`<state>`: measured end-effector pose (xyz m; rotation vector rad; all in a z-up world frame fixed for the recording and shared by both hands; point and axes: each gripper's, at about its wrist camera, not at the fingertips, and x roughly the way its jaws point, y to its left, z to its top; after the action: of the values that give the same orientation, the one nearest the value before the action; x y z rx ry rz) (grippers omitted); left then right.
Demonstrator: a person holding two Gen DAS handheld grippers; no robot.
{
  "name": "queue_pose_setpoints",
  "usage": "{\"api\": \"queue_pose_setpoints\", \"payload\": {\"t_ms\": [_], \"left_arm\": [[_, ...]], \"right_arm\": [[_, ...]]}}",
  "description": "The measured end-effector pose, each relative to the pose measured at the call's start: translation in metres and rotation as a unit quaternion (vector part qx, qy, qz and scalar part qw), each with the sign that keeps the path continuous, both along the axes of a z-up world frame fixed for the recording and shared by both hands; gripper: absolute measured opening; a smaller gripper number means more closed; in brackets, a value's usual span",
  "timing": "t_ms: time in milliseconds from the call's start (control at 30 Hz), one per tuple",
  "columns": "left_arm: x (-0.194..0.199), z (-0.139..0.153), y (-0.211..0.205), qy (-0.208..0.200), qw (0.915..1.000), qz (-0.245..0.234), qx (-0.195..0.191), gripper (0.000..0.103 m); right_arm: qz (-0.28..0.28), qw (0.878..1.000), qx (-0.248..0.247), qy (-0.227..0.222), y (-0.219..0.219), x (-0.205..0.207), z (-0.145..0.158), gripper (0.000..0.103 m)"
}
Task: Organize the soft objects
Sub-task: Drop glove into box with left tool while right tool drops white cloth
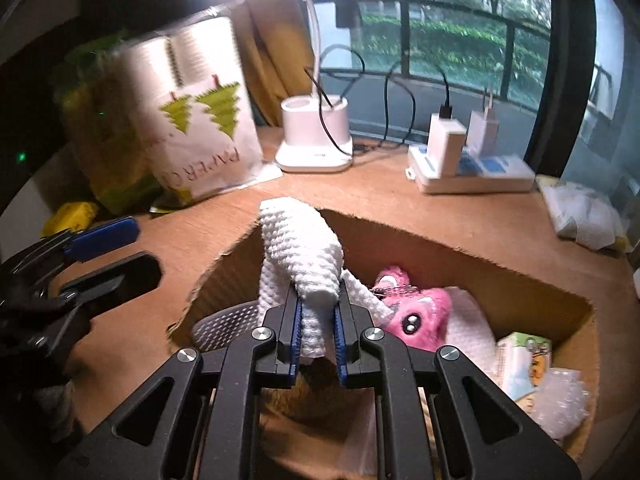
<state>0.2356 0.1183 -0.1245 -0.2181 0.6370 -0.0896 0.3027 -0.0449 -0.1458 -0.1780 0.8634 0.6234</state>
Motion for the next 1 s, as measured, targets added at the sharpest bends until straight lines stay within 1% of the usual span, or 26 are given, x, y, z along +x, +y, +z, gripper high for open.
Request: {"api": "queue_pose_setpoints", "payload": {"t_ms": [67,133,200,233,267,333,400,433,500,567,767,833,1000], "left_arm": [[0.000,-0.002,0.000,0.001,1.0000,0.001,-0.006,0.063],[0.001,-0.002,0.001,0.002,0.9999,0.001,-0.012,0.063],[-0.001,0.000,0.000,-0.001,0.9999,0.000,-0.014,0.063],[-0.001,0.000,-0.001,-0.001,0.9999,-0.002,-0.014,0.064],[-0.002,0.001,-0.001,-0.003,0.9999,-0.004,-0.014,0.064],[-0.006,0.005,-0.003,-0.008,0.9999,-0.003,-0.010,0.064],[-0.009,0.009,-0.003,-0.013,0.9999,-0.002,-0.010,0.064],[-0.012,0.011,-0.005,-0.015,0.9998,-0.002,-0.009,0.064],[-0.014,0.012,-0.007,-0.015,0.9999,-0.001,-0.006,0.064],[-0.017,0.013,-0.011,-0.014,0.9999,-0.002,-0.004,0.064],[-0.029,0.021,-0.026,-0.021,0.9998,0.000,0.001,0.065],[-0.032,0.023,-0.031,-0.021,0.9998,-0.001,-0.001,0.073],[-0.040,0.031,-0.047,-0.023,0.9997,-0.007,0.003,0.074]], "right_arm": [[-0.006,1.000,-0.016,0.006,0.007,0.006,-0.008,0.014],[-0.009,0.999,-0.035,0.015,0.013,0.010,-0.016,0.017],[-0.015,0.999,-0.036,0.016,0.013,0.011,-0.016,0.022],[-0.017,0.999,-0.034,0.014,0.012,0.010,-0.015,0.029],[-0.018,0.999,-0.033,0.014,0.011,0.009,-0.015,0.033],[-0.020,0.999,-0.033,0.018,0.008,0.008,-0.014,0.035],[-0.024,0.999,-0.029,0.014,0.004,0.003,-0.009,0.043],[-0.023,0.999,-0.026,0.011,0.002,0.001,-0.007,0.049],[-0.025,0.999,-0.024,0.004,-0.002,-0.005,-0.002,0.053],[-0.027,0.999,-0.021,-0.004,-0.007,-0.011,0.003,0.059],[-0.037,0.999,-0.009,-0.014,-0.030,-0.026,0.016,0.066],[-0.042,0.999,-0.003,-0.022,-0.039,-0.032,0.023,0.068],[-0.056,0.998,0.011,-0.035,-0.065,-0.048,0.033,0.072]]}}
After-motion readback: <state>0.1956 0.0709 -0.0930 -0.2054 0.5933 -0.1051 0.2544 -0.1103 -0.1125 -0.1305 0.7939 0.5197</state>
